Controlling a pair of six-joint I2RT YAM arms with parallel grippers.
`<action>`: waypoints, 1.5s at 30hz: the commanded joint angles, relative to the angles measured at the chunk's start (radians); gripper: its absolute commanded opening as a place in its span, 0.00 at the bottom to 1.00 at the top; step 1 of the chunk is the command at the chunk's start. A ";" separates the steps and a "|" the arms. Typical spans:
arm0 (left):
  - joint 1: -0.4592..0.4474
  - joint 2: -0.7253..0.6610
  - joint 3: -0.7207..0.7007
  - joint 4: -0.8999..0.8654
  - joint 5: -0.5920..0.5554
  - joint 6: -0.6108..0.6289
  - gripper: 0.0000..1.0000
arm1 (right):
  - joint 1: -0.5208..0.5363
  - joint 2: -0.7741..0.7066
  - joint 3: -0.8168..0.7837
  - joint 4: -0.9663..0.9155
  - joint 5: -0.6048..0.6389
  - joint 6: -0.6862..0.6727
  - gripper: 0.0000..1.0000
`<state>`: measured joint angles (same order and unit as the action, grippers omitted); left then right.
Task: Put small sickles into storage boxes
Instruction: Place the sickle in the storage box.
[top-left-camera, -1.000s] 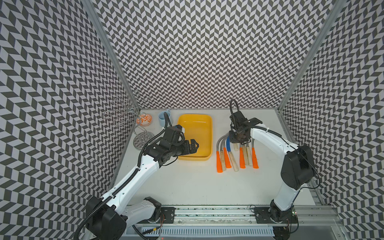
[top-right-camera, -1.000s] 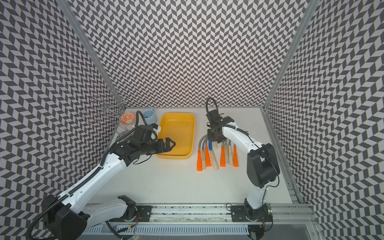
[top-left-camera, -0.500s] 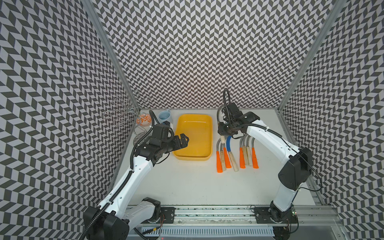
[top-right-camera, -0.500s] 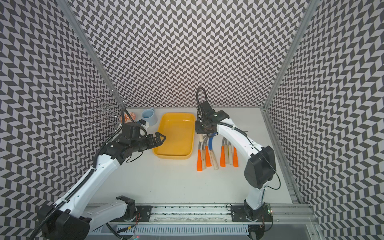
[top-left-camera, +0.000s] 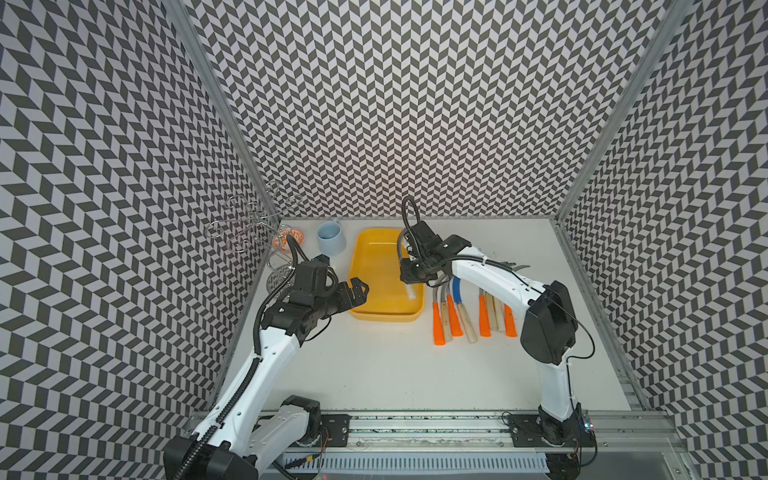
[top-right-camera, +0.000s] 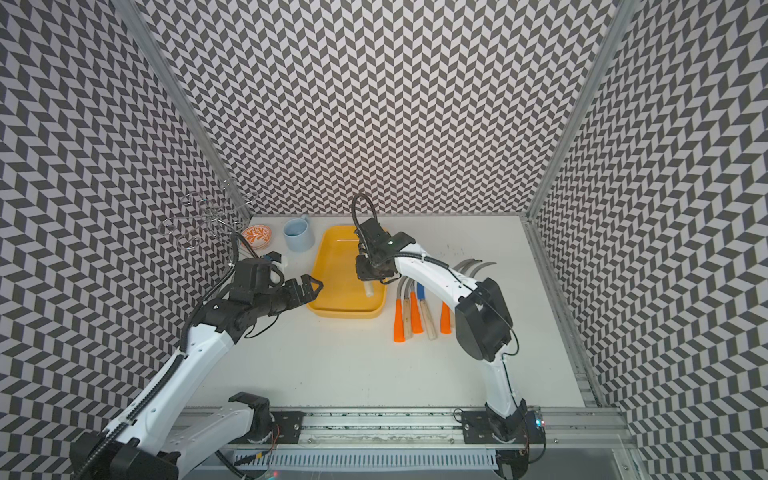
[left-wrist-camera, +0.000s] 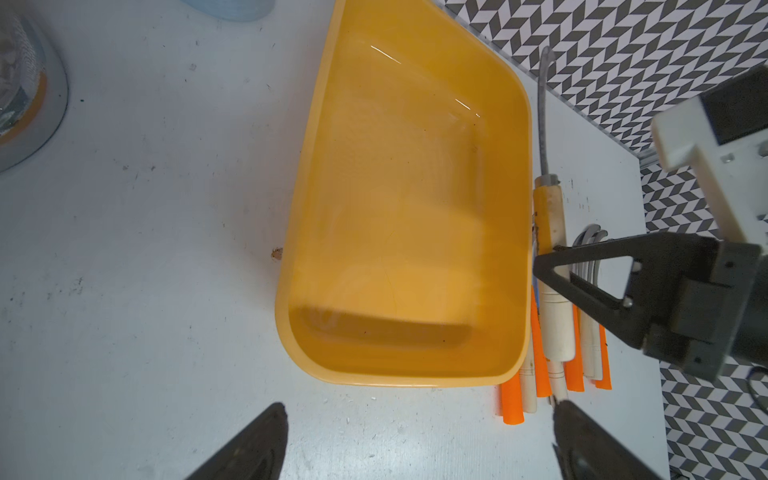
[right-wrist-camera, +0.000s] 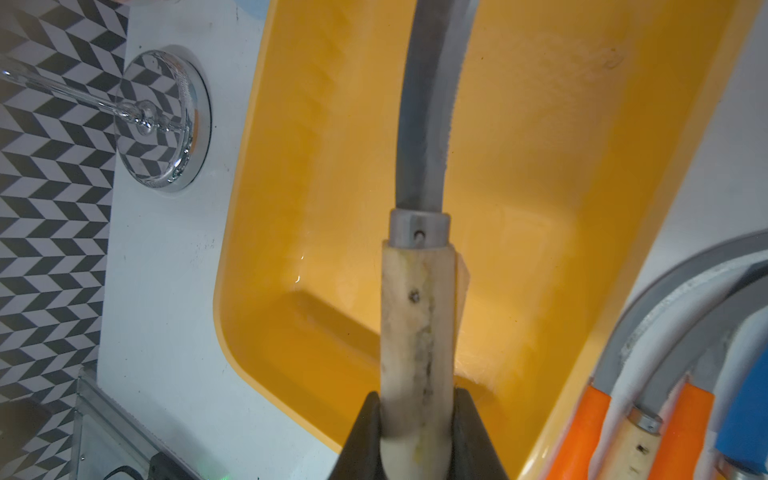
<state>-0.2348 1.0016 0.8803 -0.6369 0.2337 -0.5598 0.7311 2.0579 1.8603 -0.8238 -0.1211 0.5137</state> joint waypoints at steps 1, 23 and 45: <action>0.005 -0.026 -0.020 0.024 0.019 -0.017 1.00 | 0.005 0.029 -0.019 0.123 0.000 0.045 0.00; 0.005 -0.027 -0.066 0.040 0.043 -0.026 1.00 | 0.001 0.224 -0.027 0.180 -0.022 0.040 0.15; -0.012 -0.024 -0.019 0.048 0.082 -0.058 1.00 | 0.002 0.095 0.053 0.085 0.026 -0.048 1.00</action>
<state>-0.2367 0.9798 0.8177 -0.6037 0.3058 -0.6041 0.7345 2.2288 1.8797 -0.7254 -0.1181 0.4862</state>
